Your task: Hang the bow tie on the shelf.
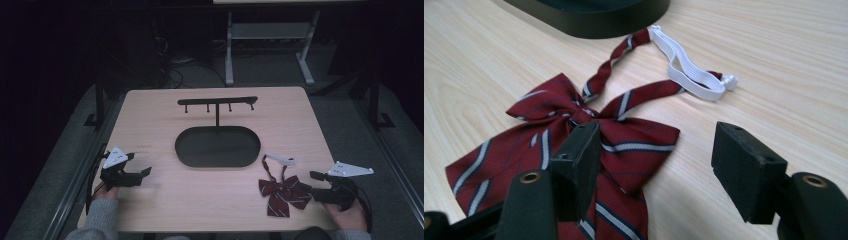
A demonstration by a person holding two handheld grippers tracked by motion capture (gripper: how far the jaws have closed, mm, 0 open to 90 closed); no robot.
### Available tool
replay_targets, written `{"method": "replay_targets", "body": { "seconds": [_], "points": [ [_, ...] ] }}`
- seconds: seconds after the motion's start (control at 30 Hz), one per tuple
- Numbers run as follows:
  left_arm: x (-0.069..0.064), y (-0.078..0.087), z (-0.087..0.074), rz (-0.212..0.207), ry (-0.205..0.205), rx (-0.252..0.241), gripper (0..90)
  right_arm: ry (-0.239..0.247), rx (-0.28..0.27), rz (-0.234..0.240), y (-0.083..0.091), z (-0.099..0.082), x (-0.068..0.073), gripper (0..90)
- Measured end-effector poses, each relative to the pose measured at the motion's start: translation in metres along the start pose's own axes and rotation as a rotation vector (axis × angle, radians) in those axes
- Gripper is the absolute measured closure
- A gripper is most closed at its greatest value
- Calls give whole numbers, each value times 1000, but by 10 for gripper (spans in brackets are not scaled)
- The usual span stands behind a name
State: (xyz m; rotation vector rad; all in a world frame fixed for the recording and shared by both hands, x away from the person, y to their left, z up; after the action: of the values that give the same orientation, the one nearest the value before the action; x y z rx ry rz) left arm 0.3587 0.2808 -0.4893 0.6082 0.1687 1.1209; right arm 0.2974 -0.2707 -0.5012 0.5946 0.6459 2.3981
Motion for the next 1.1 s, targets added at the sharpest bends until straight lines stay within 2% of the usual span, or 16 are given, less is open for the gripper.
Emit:
{"method": "replay_targets", "body": {
  "seconds": [0.1, 0.27, 0.47, 0.77, 1.1],
  "points": [
    [1, -1, -1, 0, 1, 6, 130, 21, -8, 1, -1, 4, 3, 354],
    [1, 1, 0, 1, -1, -1, 130, 20, 1, 7, -4, 5, 3, 354],
    [1, 3, 0, -5, 3, -4, 130, 49, -6, 17, -7, 17, 12, 360],
    [2, 3, 0, 1, 8, -4, 130, 75, -2, 40, -11, 32, 15, 369],
    [2, 3, 0, -1, 7, -2, 130, 111, 45, 43, -25, 53, 15, 380]
  ]
}}
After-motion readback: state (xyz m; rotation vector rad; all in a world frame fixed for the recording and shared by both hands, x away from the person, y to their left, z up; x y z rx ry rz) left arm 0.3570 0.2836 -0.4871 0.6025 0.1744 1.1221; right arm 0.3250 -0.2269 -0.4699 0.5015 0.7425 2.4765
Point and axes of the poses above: each handheld gripper's, and its own axes: y roughly backward along the jaws, z roughly out of its top, x roughly to its left, the point moved 8 cm from there along -y, roughly forward along the jaws, and after that the axes turned 13 degrees about z, right-handed, at the moved point
